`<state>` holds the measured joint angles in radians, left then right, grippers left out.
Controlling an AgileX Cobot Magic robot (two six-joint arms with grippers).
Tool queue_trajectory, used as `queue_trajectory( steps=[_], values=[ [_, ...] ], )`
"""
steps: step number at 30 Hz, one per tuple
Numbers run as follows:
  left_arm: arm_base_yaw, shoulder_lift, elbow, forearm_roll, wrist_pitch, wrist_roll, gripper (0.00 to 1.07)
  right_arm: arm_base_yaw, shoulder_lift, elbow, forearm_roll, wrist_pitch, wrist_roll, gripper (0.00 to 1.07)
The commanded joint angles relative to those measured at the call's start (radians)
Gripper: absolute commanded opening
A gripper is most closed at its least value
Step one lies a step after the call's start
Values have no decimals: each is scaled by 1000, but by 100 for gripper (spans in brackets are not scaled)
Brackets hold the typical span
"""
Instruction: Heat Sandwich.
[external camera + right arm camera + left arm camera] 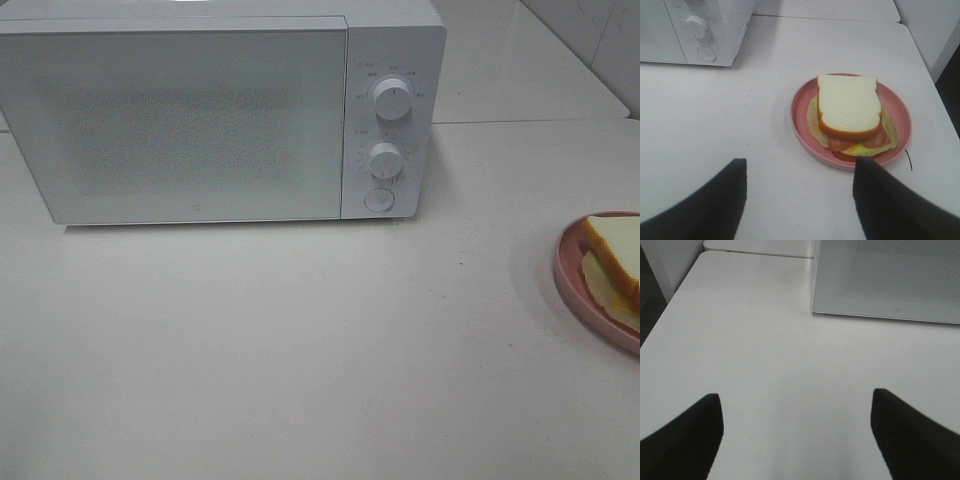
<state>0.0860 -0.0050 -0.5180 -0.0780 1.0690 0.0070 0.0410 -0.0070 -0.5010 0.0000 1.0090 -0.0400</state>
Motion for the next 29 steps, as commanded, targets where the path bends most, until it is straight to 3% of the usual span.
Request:
queue_trajectory(
  steps=[1, 29],
  values=[
    [0, -23, 2, 5, -1, -7, 76, -3, -25, 1, 0, -12, 3, 61],
    [0, -23, 2, 5, -1, -7, 76, -3, -25, 1, 0, -12, 3, 61]
  ],
)
